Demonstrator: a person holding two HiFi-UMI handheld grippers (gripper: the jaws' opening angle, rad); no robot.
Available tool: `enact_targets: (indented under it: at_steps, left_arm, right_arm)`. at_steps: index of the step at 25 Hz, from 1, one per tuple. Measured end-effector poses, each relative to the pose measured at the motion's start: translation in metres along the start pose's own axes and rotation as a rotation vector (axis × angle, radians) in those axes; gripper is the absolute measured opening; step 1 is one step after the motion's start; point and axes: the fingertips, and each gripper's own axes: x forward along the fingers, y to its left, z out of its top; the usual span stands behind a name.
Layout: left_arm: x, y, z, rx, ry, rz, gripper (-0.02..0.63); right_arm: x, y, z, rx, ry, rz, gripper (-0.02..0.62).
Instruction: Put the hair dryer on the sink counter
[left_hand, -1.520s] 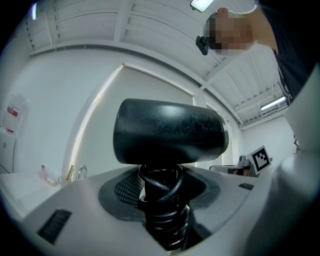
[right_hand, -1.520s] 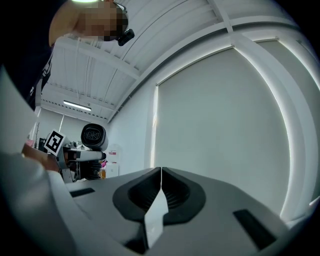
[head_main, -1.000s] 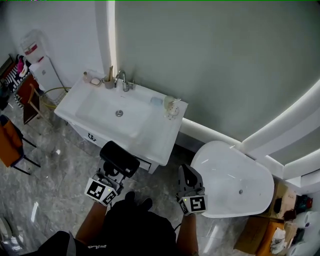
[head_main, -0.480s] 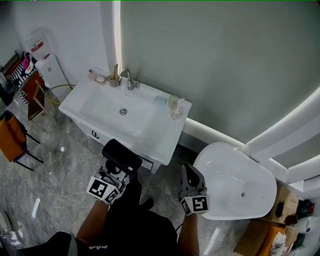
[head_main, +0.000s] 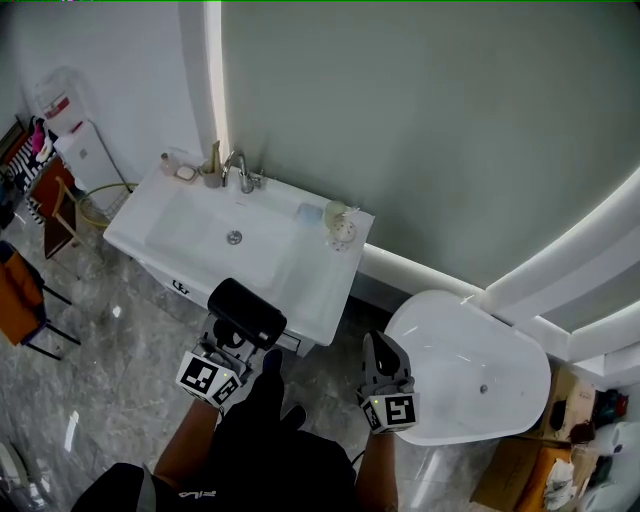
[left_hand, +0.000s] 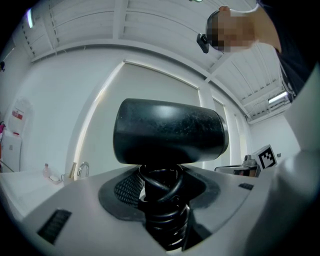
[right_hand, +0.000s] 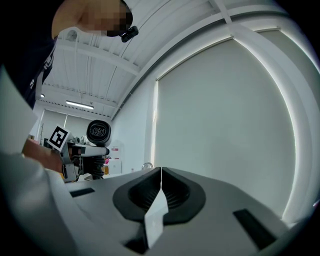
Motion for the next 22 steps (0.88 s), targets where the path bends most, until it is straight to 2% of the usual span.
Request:
enact_targets:
  at_steps: [4, 9, 12, 22]
  left_arm:
    - [0.035, 0.027, -0.006, -0.016, 0.006, -0.006, 0.219]
    - [0.088, 0.069, -0.006, -0.022, 0.005, -0.028, 0.219]
    - [0.116, 0.096, -0.002, -0.028, 0.005, -0.047, 0.218]
    - [0.177, 0.163, 0.006, -0.041, 0.005, -0.114, 0.219]
  right_arm:
    - [0.033, -0.016, -0.006, -0.032, 0.028, -0.020, 0.031]
    - [0.089, -0.048, -0.001, -0.011, 0.008, -0.070, 0.031]
    - [0.125, -0.059, 0.009, -0.041, -0.001, -0.089, 0.031]
    - [0.197, -0.089, 0.017, -0.103, 0.027, -0.156, 0.031]
